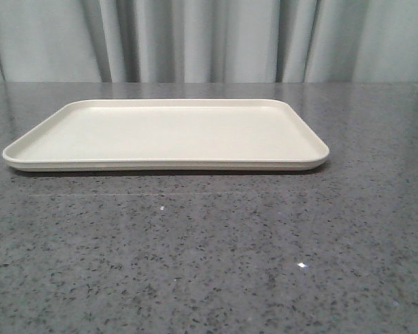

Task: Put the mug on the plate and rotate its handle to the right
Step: 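Grip the mug rim with the left gripper and lift it over the tray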

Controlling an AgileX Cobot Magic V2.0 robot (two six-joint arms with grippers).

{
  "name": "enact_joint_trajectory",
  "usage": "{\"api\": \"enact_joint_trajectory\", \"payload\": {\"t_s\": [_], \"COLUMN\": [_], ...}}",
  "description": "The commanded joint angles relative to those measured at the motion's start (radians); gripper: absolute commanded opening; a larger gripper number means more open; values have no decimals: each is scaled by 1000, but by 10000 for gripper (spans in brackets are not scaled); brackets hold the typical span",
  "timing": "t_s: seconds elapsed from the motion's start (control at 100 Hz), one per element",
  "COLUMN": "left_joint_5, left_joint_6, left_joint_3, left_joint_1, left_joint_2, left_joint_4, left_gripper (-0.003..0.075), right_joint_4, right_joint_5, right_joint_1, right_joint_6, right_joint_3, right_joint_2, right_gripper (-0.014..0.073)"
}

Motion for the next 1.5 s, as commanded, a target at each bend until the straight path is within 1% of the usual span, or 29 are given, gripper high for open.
{"api": "enact_joint_trajectory", "payload": {"t_s": [0.0, 0.12, 0.19, 0.26, 0.31, 0.36, 0.41, 0.58, 0.7, 1.05, 1.24, 1.41, 1.49], "left_joint_5": [-24, -38, -41, -45, -55, -66, -80, -109, -114, -133, -131, -129, -120], "left_joint_6": [-3, -3, -3, -3, -3, -3, -3, 3, 25, 25, 29, 56, 93], "left_joint_3": [-18, -18, -18, -18, -18, -18, -18, -18, -18, -45, -137, -272, -340], "left_joint_1": [1, 1, 1, 1, 1, 1, 1, 1, 1, 1, 1, 1, 1], "left_joint_2": [-14, -14, -14, -14, -14, -14, -14, -14, -14, -14, -14, -14, -5], "left_joint_4": [7, 7, 7, 7, 7, 7, 11, 13, 11, 0, -20, -59, -95], "left_gripper": [335, 330, 298, 223, 145, 47, -20, -20, -20, -20, -20, -20, -20], "right_joint_4": [-5, -5, -5, -5, -5, -5, -5, -5, -5, -5, -5, -5, -5], "right_joint_5": [-64, -64, -64, -64, -63, -62, -61, -55, -55, -56, -57, -57, -57], "right_joint_1": [0, 0, 0, 0, 0, 0, 0, 0, 0, 0, 0, 0, 0], "right_joint_6": [-8, -8, -8, -8, -8, -8, -8, -8, -8, -8, -7, -7, -7], "right_joint_3": [-32, -32, -32, -32, -32, -32, -32, -32, -32, -32, -32, -32, -32], "right_joint_2": [3, 3, 3, 3, 3, 3, 3, 3, 3, 2, 1, 1, 1], "right_gripper": [498, 498, 498, 498, 498, 498, 498, 498, 498, 498, 498, 498, 498]}}
